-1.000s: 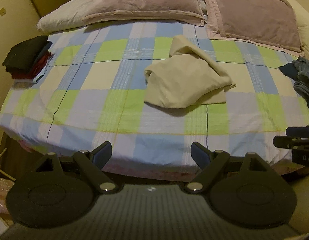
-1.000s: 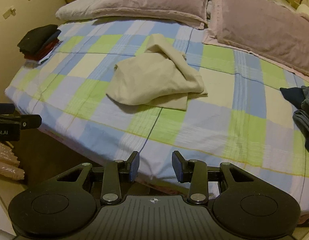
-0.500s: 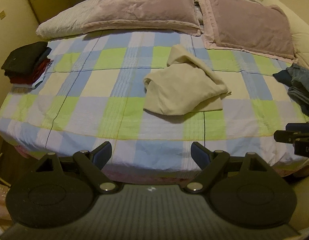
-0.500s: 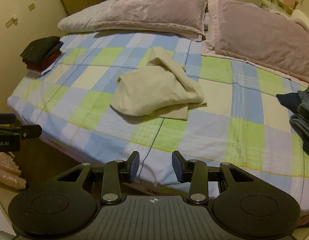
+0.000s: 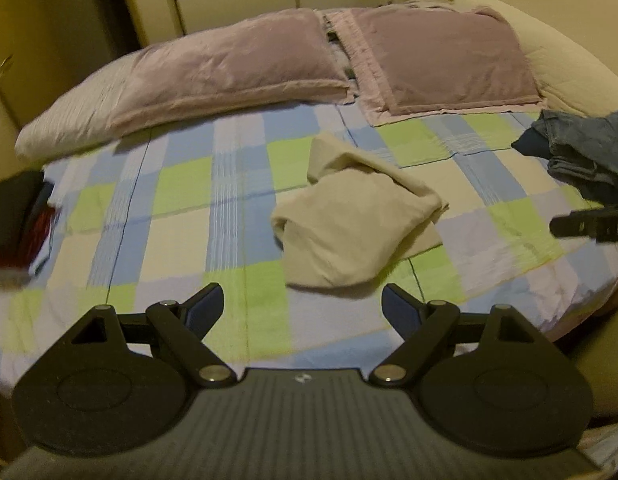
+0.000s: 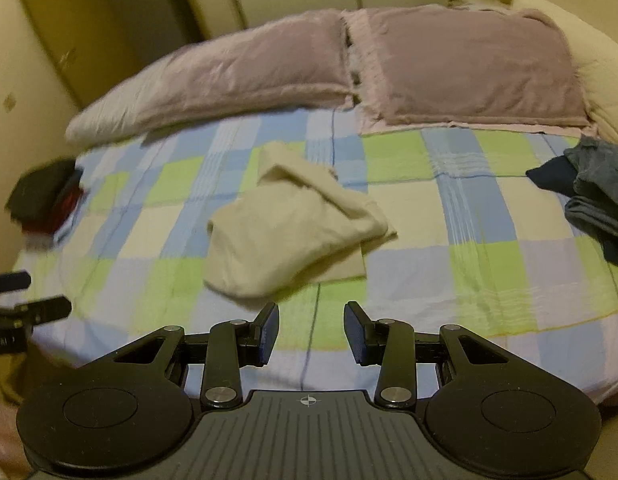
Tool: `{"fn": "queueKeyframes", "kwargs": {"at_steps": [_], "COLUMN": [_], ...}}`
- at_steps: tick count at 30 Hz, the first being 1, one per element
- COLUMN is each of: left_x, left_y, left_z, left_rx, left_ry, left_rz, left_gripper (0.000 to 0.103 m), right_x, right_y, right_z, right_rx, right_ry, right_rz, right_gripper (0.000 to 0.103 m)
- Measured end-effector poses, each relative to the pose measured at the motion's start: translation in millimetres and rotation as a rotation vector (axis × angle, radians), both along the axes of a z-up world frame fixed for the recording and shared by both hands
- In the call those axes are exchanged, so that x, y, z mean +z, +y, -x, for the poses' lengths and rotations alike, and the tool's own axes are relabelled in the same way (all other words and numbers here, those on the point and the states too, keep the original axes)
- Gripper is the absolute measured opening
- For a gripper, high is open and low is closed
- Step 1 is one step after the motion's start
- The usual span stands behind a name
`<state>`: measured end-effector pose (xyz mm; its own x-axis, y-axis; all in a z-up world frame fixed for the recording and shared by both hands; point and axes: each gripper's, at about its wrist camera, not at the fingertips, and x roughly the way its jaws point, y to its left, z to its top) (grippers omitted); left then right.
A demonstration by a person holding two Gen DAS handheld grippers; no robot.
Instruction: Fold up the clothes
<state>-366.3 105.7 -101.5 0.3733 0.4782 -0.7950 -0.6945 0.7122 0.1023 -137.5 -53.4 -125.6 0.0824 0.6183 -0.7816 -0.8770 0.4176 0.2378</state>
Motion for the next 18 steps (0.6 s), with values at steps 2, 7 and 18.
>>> {"fn": "queueKeyframes", "kwargs": {"at_steps": [2,7,18], "left_x": [-10.3,-44.5,-149.3], "left_y": [8.6,19.0,38.4], "left_z": [3.1,9.6,-8.2], "left_rx": [-0.029,-0.092,-0.208], "left_ry": [0.007,0.036,0.131], "left_rz": [-0.001,0.033,-0.022], "left_gripper": [0.084,0.084,0.084], "right_x": [-1.8,-24.0,-98.5], "right_y": [3.7,9.9,8.9], "right_z": [-0.5,6.6,-20.9], "right_rx": [-0.036,-0.112,-0.177], "right_ry": [0.000,0.027,0.022], "right_rz": [-0.029,0.002,0.146], "right_gripper": [0.040,0.040,0.040]}}
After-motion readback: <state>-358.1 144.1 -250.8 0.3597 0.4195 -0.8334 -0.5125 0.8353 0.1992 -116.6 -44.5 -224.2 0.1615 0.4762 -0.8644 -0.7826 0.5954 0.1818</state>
